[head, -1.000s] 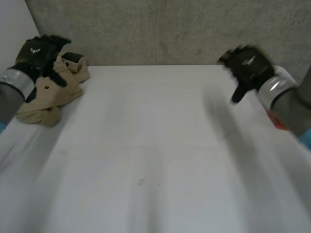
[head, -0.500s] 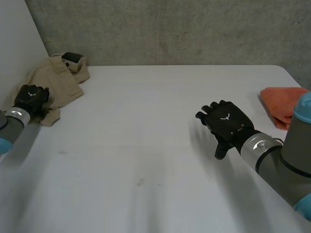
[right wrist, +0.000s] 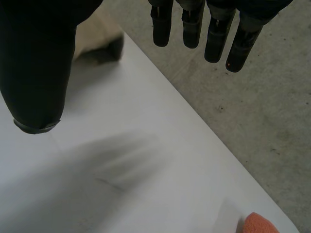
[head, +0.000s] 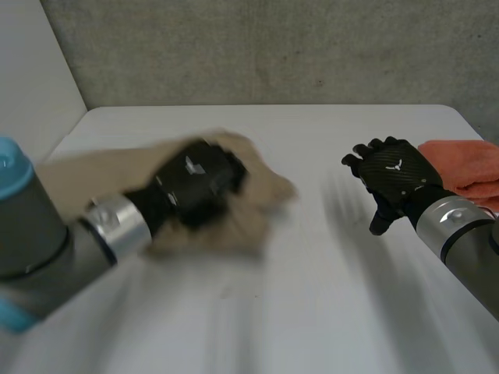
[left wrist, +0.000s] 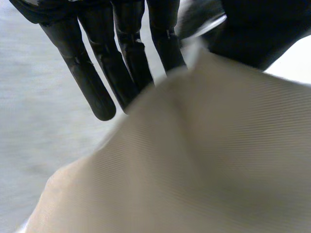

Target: Fold the laundry.

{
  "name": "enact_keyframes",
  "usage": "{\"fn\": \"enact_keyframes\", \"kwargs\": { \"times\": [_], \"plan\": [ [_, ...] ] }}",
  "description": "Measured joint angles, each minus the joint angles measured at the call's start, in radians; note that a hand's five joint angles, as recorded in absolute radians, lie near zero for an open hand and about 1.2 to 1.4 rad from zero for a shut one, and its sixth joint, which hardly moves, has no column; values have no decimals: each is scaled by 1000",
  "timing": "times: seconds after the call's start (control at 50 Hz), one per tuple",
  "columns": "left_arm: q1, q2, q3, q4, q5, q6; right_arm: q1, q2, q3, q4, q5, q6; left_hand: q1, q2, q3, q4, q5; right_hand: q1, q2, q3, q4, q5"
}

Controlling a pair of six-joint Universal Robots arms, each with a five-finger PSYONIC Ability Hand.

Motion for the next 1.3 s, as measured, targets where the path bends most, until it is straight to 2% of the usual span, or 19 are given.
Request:
{"fn": "enact_keyframes", "kwargs": {
  "times": [0.02,0.04,0.08,0.12,0.14,0.22,0.28,0.52,0.64,0.76,0.96,1.02,1.04,1.06,1.08,1.1,1.12,1.22,1.3],
  "plan": [
    [-7,7,-10,-14,16,-2,-1,0,-1,1,0,0,-149,-125,-137,-139,-133,0,0,-1,-1,0],
    [-23,21,-31,-46,49,-4,-1,-1,-1,1,0,0,-149,-125,-137,-139,-133,0,0,-1,-1,0],
    [-40,32,-49,-90,82,-3,-1,0,-3,3,-1,0,-659,-597,-601,-594,-590,0,0,-1,-1,0],
    [-53,36,-53,-146,99,2,2,2,-3,7,-2,2,-691,-615,-619,-631,-627,0,0,-1,-1,0],
    [-55,36,-46,-174,95,3,4,5,-3,8,-2,5,-795,-802,-811,-821,-819,0,0,-1,-1,0],
    [-41,30,-14,-224,35,2,9,10,-1,15,-3,13,-795,-815,-823,-833,-831,0,0,0,-1,0],
    [-21,28,9,-241,-62,-16,10,12,0,27,-4,18,-795,-815,-823,-833,-831,0,0,-1,-1,0],
    [7,68,-37,-245,-560,-163,33,37,-10,221,-65,4,-795,-815,-823,-833,-831,0,0,0,-1,0],
    [29,92,-85,-243,-654,-169,74,75,22,206,-129,-22,-795,-815,-823,-833,-831,0,0,-1,-1,0],
    [77,87,-100,-241,-654,-162,113,134,54,108,-139,-66,-792,-815,-823,-833,-829,4,3,19,2,14],
    [139,-27,-84,-206,-644,-146,162,261,57,-54,-60,-146,-557,-603,-616,-617,-605,179,199,217,188,173],
    [141,-71,-73,-193,-643,-134,169,281,49,-87,-31,-159,-329,-394,-406,-407,-402,370,423,426,402,384],
    [139,-87,-69,-190,-643,-129,170,286,46,-97,-23,-164,-138,-214,-228,-228,-226,483,585,586,562,538],
    [137,-97,-67,-188,-643,-125,171,288,44,-101,-19,-165,-118,-195,-209,-209,-207,483,585,586,562,538],
    [134,-105,-64,-187,-643,-122,171,290,41,-106,-15,-167,-118,-195,-209,-209,-207,653,841,837,817,781],
    [130,-113,-61,-186,-643,-119,172,291,38,-111,-12,-169,-118,-195,-209,-209,-207,696,923,910,898,859],
    [123,-123,-55,-186,-642,-115,172,290,34,-115,-8,-170,132,120,102,106,81,725,949,944,944,907],
    [92,-121,-37,-192,-642,-110,171,273,26,-111,-3,-168,132,136,118,124,81,737,949,947,952,916],
    [42,-19,-1,-229,-639,-112,165,161,14,-58,-4,-167,132,136,119,125,81,756,949,947,952,916]
  ]
}}
